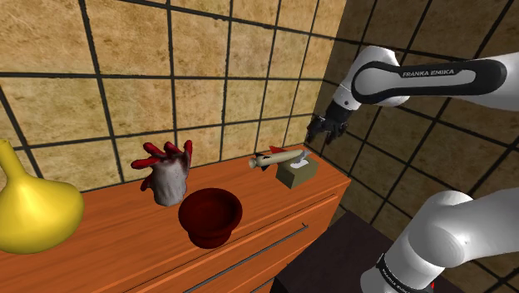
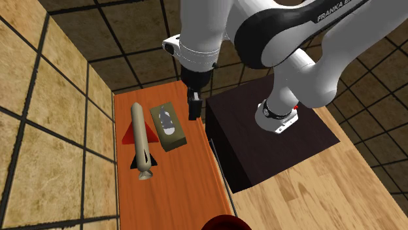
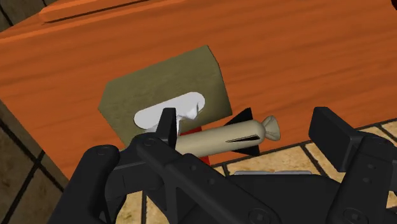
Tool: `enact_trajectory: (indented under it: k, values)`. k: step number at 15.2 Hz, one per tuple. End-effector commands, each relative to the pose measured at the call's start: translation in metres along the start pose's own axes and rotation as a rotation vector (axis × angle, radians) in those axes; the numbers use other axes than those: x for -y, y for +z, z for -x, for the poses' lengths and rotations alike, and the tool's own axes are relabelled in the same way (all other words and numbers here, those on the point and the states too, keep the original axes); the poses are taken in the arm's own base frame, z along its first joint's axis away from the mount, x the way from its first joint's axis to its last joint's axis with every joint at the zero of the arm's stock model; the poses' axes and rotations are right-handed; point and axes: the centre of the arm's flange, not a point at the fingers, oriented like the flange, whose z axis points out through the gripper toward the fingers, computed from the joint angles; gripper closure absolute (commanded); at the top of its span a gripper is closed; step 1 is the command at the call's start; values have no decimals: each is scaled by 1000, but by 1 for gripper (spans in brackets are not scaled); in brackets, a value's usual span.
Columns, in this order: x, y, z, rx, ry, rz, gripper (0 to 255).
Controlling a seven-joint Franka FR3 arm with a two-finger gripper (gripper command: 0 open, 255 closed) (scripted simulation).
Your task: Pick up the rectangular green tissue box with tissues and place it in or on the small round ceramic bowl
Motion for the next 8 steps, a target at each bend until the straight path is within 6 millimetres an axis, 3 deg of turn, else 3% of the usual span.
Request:
enact_trajectory:
  k: [1, 8]
  values:
    - [-14, 20, -9, -16, 50, -34, 0]
    - [-63, 98, -40, -58, 216, -149, 0]
